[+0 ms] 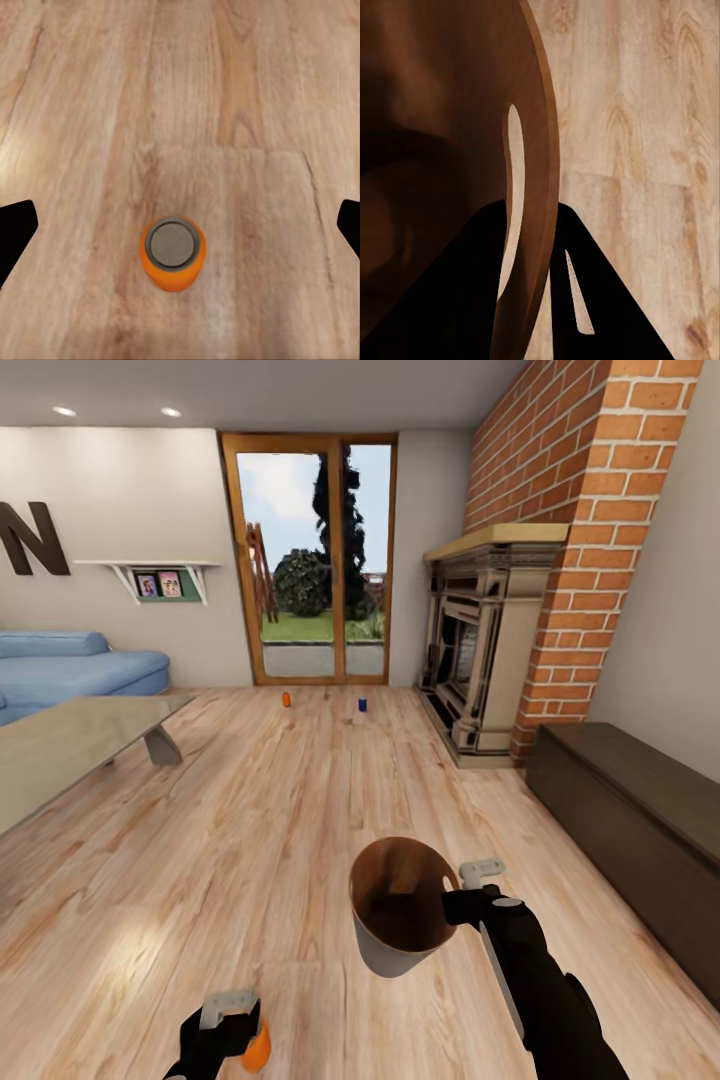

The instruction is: Put the three can of soda from the living room inside the tash can in the kitchen.

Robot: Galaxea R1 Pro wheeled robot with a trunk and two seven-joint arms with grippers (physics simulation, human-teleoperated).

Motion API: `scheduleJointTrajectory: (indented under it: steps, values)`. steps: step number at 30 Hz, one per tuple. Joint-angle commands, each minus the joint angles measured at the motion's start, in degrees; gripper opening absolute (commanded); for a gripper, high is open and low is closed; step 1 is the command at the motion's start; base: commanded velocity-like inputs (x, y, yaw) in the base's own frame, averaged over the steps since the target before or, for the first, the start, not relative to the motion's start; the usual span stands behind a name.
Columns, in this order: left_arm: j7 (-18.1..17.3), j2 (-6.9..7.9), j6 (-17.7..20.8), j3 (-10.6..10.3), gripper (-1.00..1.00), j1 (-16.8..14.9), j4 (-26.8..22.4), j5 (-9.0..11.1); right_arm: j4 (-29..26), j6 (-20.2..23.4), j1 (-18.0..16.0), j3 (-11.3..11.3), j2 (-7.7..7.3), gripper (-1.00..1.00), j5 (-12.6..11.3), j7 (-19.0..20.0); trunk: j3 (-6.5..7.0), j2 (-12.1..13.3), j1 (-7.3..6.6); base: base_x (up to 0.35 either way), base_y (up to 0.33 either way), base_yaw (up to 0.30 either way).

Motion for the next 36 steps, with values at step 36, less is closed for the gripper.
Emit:
scheduleJointTrajectory:
  steps: [36]
  values:
    - [0.0,0.00,-0.1,-0.1,1.00,0.0,0.1,-0.2,0.1,-0.1,0.0,0.0,0.01,-1.00,-0.5,0.2,-1.42,0.0,0.00,0.029,0.000,0.000]
